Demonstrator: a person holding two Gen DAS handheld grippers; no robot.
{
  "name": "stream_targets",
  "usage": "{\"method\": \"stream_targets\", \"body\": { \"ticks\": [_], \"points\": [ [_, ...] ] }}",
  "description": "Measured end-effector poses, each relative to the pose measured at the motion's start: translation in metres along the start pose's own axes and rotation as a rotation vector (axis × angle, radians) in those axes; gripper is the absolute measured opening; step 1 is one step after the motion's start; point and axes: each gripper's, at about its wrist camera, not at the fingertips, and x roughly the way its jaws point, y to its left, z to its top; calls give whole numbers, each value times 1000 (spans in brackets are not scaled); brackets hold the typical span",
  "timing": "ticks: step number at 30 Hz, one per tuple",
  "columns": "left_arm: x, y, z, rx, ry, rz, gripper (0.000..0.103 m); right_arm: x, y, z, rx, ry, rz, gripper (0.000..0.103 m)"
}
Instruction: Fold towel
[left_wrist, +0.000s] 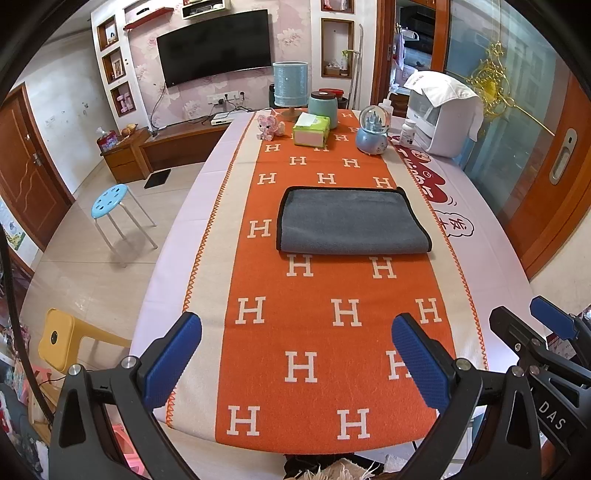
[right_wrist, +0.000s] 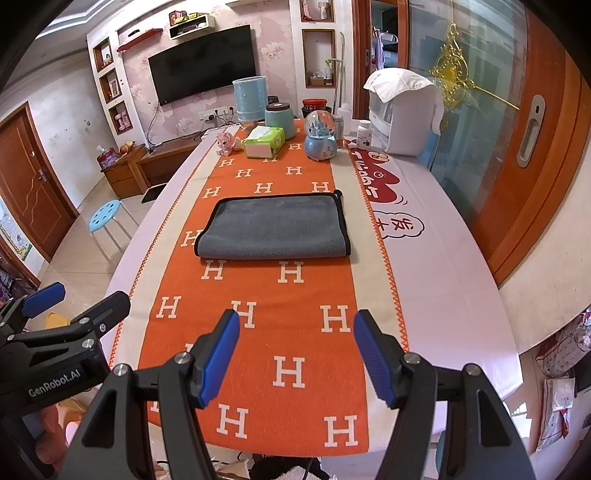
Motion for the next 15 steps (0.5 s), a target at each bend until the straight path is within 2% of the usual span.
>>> {"method": "stream_targets", "body": {
  "ticks": [15],
  "points": [
    [-1, 0, -1, -2, 2, -2, 102, 0, 1, 1, -1, 1, -1, 64]
  ]
}}
